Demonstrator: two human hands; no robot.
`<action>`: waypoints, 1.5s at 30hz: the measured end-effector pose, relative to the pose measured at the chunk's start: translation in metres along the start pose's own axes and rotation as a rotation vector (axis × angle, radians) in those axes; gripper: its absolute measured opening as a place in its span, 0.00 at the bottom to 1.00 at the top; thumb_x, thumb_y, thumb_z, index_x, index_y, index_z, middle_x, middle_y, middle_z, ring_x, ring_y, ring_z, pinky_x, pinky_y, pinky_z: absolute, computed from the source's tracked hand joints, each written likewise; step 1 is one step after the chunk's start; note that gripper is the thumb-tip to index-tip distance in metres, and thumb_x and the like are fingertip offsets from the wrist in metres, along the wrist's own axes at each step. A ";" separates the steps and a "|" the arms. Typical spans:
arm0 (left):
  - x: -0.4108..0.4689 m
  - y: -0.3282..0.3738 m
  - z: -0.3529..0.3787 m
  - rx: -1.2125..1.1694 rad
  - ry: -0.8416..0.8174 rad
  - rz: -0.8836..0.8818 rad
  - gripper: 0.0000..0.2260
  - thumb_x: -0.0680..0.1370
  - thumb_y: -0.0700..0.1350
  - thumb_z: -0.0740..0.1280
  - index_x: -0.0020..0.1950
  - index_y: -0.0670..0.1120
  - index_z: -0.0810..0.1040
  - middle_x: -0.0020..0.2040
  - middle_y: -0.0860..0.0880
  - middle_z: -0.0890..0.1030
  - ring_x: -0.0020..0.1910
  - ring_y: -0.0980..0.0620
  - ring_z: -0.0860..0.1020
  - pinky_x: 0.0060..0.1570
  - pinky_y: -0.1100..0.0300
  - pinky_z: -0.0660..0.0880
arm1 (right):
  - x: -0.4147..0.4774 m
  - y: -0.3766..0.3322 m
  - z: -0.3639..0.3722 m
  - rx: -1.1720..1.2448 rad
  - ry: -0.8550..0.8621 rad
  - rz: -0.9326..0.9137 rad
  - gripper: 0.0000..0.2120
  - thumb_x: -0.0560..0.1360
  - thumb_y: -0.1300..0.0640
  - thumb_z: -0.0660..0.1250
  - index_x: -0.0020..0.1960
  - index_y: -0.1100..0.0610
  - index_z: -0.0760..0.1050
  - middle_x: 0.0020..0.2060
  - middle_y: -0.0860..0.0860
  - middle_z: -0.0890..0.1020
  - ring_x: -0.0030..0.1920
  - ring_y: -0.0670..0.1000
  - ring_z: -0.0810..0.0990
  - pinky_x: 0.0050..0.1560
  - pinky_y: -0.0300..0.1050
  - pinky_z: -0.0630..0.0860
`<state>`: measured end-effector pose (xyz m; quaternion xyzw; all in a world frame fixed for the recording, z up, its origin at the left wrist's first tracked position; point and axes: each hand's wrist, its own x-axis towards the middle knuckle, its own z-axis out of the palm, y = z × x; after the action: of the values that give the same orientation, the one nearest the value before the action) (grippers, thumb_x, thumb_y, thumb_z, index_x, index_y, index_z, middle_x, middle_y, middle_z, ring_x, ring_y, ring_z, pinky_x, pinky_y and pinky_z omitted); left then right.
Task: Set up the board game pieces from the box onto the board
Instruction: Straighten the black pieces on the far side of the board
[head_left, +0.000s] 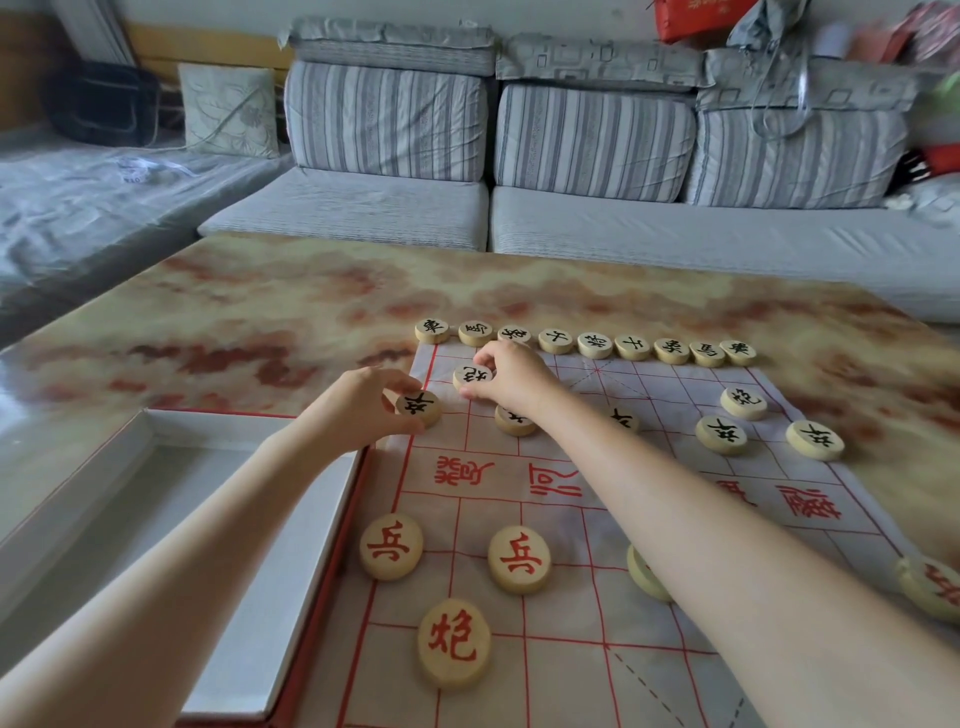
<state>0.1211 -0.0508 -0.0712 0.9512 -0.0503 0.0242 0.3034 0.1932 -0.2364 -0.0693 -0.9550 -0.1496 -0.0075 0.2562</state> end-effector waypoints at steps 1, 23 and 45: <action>0.000 0.000 0.000 0.001 0.004 0.003 0.21 0.68 0.48 0.74 0.59 0.49 0.77 0.54 0.52 0.80 0.44 0.53 0.78 0.47 0.62 0.71 | 0.000 0.000 0.000 0.000 0.000 -0.001 0.24 0.67 0.49 0.74 0.60 0.57 0.75 0.58 0.54 0.77 0.59 0.53 0.74 0.59 0.46 0.71; -0.001 0.002 0.001 0.027 0.003 -0.003 0.21 0.68 0.51 0.73 0.60 0.50 0.77 0.55 0.53 0.80 0.43 0.54 0.78 0.46 0.62 0.71 | -0.002 0.003 -0.001 0.020 -0.036 0.004 0.28 0.66 0.49 0.75 0.63 0.56 0.73 0.60 0.53 0.76 0.60 0.53 0.74 0.61 0.49 0.72; 0.121 0.000 -0.003 0.287 0.163 -0.019 0.24 0.72 0.39 0.65 0.68 0.50 0.70 0.66 0.46 0.72 0.67 0.43 0.65 0.66 0.51 0.65 | 0.069 0.014 -0.016 0.022 0.079 0.108 0.28 0.66 0.41 0.73 0.62 0.52 0.74 0.61 0.57 0.69 0.60 0.54 0.73 0.61 0.43 0.68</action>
<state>0.2415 -0.0590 -0.0592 0.9801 -0.0127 0.1054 0.1677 0.2645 -0.2360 -0.0557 -0.9577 -0.0874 -0.0298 0.2724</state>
